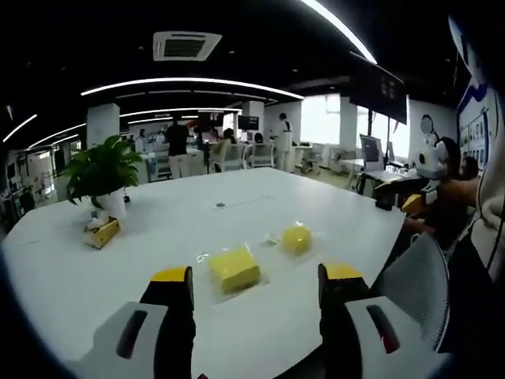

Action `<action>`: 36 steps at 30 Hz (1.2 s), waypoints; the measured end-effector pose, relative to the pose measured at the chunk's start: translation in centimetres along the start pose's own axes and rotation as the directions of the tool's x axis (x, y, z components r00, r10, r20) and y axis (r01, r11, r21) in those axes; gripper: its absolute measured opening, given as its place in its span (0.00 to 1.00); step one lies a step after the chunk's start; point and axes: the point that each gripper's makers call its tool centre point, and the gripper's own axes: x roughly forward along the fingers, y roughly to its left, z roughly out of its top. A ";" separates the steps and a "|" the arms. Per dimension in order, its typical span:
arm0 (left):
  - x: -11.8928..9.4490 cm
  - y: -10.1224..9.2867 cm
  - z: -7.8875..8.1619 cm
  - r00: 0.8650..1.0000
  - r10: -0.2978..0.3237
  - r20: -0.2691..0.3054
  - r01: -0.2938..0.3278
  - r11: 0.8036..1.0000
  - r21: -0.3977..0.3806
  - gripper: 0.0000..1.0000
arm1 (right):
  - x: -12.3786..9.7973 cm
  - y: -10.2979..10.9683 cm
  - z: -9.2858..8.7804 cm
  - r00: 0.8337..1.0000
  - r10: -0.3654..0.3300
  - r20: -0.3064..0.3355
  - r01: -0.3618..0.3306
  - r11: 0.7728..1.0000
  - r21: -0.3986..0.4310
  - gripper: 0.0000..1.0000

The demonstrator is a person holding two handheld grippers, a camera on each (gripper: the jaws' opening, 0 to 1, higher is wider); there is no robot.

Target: Compare the silicone blocks by pressing each to a similar depth, holding the contact briefly, and releasing to observe deformation and rebound differences across the visible hardness samples.

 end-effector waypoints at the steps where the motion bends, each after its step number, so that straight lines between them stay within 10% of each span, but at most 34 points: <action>1: 0.0 0.0 0.0 1.000 -0.001 -0.002 0.001 1.000 0.000 0.63 | 0.0 -0.1 -0.1 1.000 -0.001 -0.001 0.001 1.000 -0.001 0.80; 36: 0.2 0.4 0.1 1.000 0.011 0.029 -0.009 0.997 -0.079 0.63 | -0.1 -0.7 -0.9 1.000 -0.030 0.002 0.030 0.999 0.035 0.80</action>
